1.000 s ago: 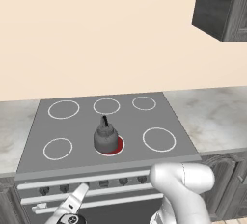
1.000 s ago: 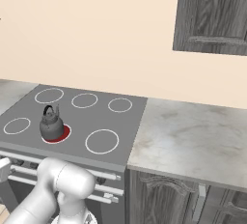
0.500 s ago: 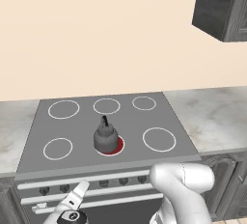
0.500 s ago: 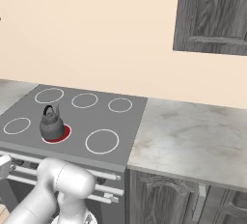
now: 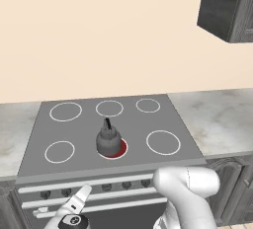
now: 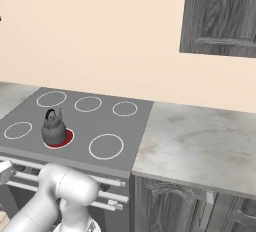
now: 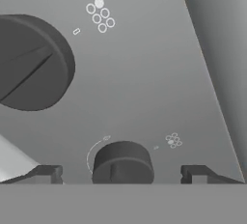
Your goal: The kettle is done boiling. Turn off the stove, then wait for 300 timesteps before moving the kettle to the dining table.
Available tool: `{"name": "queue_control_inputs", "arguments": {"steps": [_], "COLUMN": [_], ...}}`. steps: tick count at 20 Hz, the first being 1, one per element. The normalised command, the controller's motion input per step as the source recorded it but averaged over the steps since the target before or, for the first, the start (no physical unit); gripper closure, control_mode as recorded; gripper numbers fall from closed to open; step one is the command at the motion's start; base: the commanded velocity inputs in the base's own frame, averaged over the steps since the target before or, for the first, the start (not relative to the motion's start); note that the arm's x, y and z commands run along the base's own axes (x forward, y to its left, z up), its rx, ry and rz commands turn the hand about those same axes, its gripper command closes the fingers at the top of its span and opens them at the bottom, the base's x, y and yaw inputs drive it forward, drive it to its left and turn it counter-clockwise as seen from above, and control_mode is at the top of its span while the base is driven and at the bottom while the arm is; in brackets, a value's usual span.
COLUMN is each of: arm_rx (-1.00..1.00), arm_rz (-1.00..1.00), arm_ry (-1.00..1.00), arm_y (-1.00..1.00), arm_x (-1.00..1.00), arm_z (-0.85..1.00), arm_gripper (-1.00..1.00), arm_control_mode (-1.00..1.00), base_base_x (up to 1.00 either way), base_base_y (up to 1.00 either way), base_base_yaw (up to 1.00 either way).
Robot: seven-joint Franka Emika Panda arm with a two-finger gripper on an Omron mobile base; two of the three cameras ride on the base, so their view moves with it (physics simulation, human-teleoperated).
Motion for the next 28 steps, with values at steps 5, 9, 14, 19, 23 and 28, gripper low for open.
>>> {"name": "queue_control_inputs", "arguments": {"steps": [5,9,14,19,23,28], "arm_rx": [-0.02,-0.04,0.00,0.00,0.01,0.01], "arm_rz": [0.00,0.00,0.00,0.00,0.01,0.01], "arm_ry": [0.00,0.00,0.00,-0.04,-0.01,0.00], "arm_y": [-0.36,-0.28,0.00,0.00,0.00,0.02], "arm_x": [0.05,0.04,0.41,0.33,0.22,0.27], "arm_z": [-0.11,-0.12,-0.09,-0.20,-0.07,-0.15], "arm_gripper": [-1.00,-1.00,-1.00,-1.00,-1.00,1.00], "arm_control_mode": [-1.00,-1.00,-1.00,-1.00,-1.00,-1.00], "base_base_x": [0.00,0.00,0.00,0.00,0.00,0.00], "base_base_y": [0.00,0.00,0.00,0.00,0.00,0.00], "base_base_yaw": [0.00,0.00,0.00,0.00,0.00,0.00]}}
